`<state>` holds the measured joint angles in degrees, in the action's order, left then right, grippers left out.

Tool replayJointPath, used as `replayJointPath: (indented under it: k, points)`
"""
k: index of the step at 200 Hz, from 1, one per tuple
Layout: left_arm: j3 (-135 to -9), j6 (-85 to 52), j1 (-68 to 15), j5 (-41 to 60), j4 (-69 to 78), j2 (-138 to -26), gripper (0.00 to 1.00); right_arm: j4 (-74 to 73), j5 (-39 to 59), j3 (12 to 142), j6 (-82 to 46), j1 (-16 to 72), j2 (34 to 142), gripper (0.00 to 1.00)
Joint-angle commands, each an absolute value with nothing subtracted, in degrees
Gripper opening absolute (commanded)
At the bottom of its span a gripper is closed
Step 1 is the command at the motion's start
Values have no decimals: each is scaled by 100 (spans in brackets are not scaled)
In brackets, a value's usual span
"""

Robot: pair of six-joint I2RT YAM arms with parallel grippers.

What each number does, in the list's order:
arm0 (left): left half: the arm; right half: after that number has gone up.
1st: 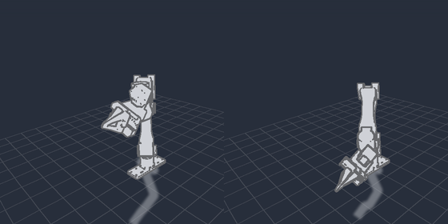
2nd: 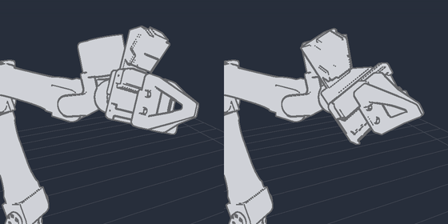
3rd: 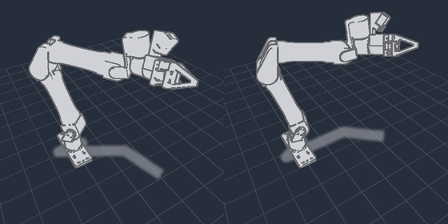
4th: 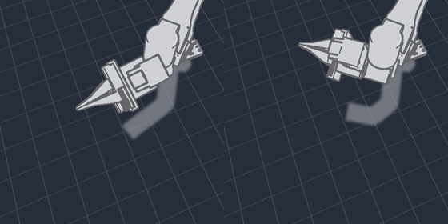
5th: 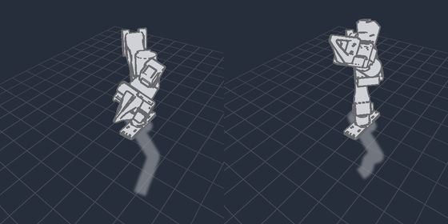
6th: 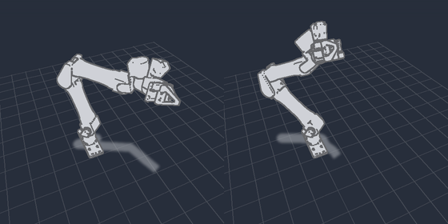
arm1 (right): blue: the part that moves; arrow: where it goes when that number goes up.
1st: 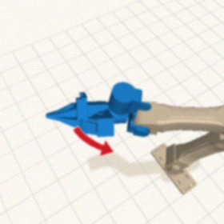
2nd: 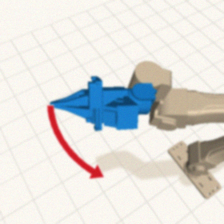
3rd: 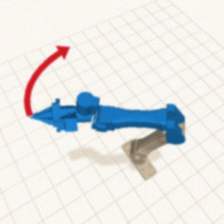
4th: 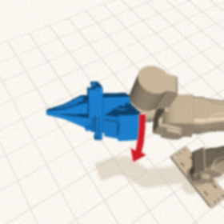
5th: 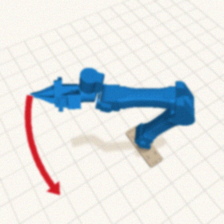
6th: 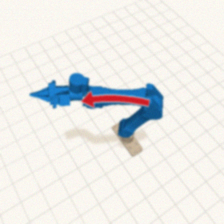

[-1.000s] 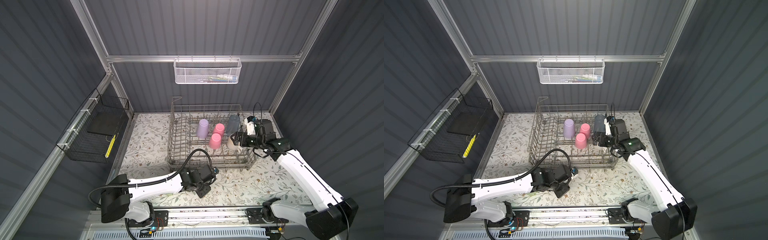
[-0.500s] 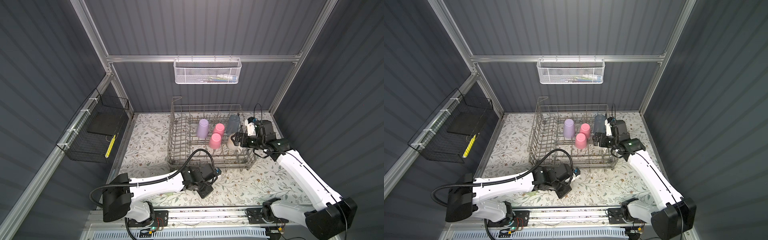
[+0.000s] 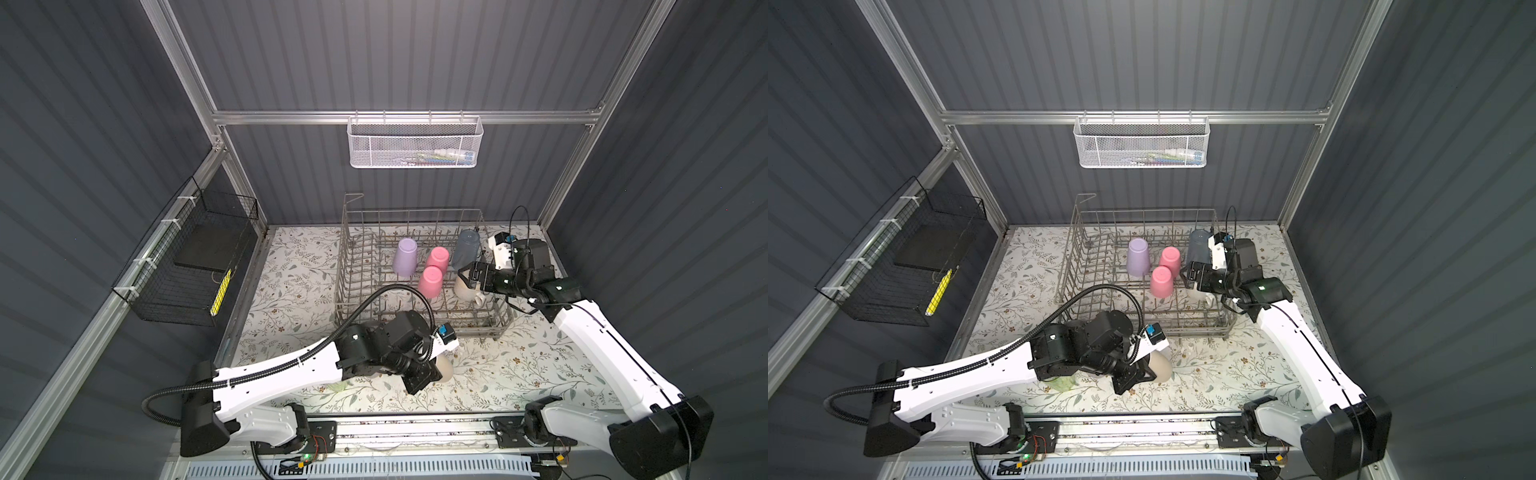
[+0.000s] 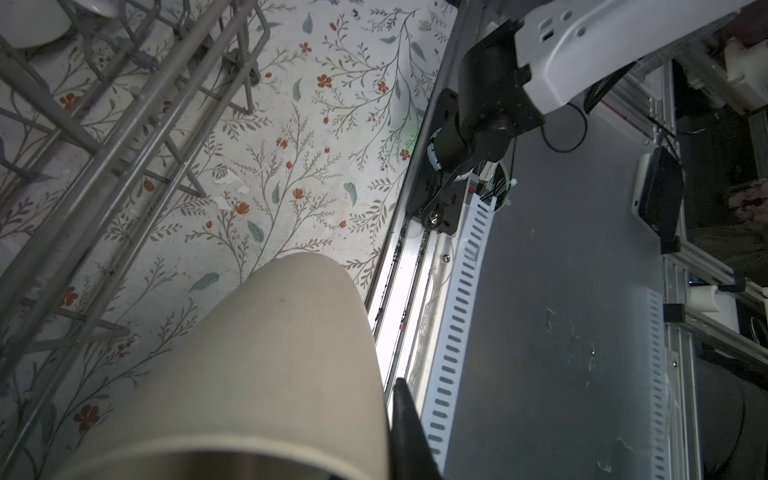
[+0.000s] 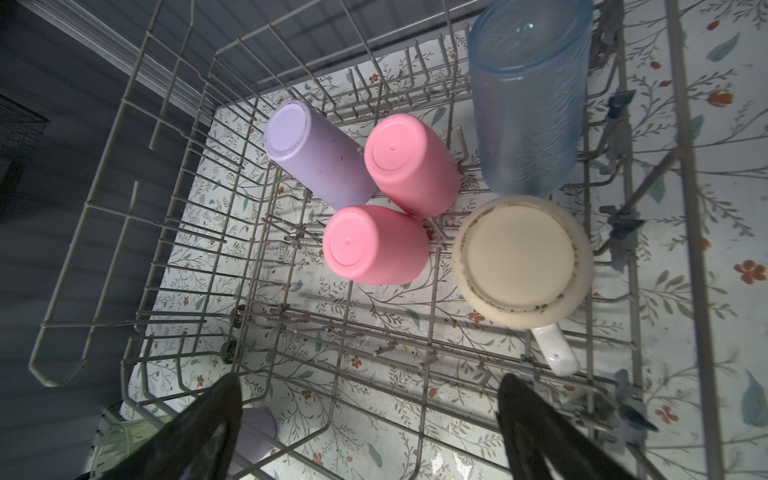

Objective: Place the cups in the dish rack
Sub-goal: 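Lift the beige cup over the rack while the right gripper reaches toward it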

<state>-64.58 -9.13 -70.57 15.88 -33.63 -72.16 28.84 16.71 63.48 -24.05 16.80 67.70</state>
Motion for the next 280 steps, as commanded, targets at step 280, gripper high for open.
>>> replayJointPath:
  k: [280]
  points:
    - [-4263,-6436,-3151,5632,5932,-7080,1,-417,5996,5331,-3726,1861,6207,99]
